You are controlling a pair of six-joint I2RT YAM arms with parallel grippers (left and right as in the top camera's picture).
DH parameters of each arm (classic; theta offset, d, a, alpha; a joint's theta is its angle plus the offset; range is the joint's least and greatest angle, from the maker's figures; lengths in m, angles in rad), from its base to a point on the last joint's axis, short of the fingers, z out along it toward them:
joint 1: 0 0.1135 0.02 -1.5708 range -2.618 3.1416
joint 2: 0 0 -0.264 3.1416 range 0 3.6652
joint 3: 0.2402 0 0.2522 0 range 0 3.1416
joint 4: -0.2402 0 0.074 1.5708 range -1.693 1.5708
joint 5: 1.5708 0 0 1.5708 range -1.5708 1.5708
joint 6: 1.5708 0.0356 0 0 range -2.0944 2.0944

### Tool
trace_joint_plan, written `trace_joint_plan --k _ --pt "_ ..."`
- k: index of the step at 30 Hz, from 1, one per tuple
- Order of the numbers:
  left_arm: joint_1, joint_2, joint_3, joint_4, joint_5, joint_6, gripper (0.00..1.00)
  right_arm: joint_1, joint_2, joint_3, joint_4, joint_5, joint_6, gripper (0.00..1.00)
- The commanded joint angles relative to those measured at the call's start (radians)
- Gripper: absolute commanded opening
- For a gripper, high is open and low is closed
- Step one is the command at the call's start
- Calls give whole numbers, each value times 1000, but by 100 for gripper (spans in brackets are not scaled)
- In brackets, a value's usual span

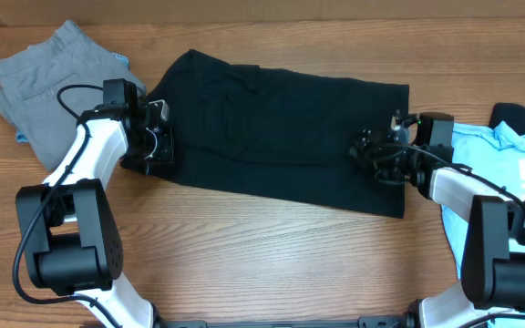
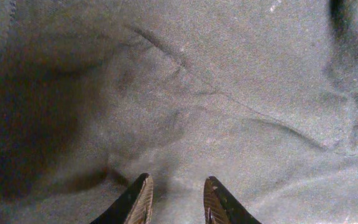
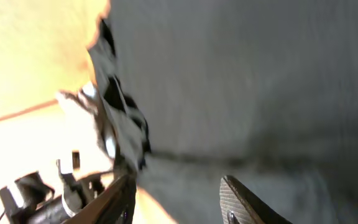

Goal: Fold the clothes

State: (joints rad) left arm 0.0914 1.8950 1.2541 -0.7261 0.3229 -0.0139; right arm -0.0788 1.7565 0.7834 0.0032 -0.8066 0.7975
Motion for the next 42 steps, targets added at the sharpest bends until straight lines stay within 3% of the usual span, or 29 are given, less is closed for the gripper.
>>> trace_joint_plan --k 1,5,7,10,13,16,19,25,30,42 --pt "-8 3 0 -3 18 35 33 -10 0 6 -52 -145 -123 47" --pt "-8 3 0 -4 44 42 28 27 0 6 -132 -201 -179 47" --pt "-9 3 0 -2 144 89 26 82 0 6 -156 -192 -194 45" --pt "-28 3 0 -6 309 168 26 182 0 6 -167 -80 -172 40" --pt "-92 3 0 -30 324 209 28 235 0 6 -183 43 -169 42" --pt "-201 3 0 -59 245 284 29 233 0 6 -196 75 -171 45" --pt "-301 4 0 -48 80 280 30 216 -18 6 -213 69 -178 45" --pt "-389 10 0 55 -83 225 30 189 -134 11 -330 117 -255 45" --pt "-380 14 0 43 -121 215 20 188 -272 11 -458 242 -282 46" --pt "-376 68 0 179 -156 195 22 188 -439 11 -538 317 -282 47"
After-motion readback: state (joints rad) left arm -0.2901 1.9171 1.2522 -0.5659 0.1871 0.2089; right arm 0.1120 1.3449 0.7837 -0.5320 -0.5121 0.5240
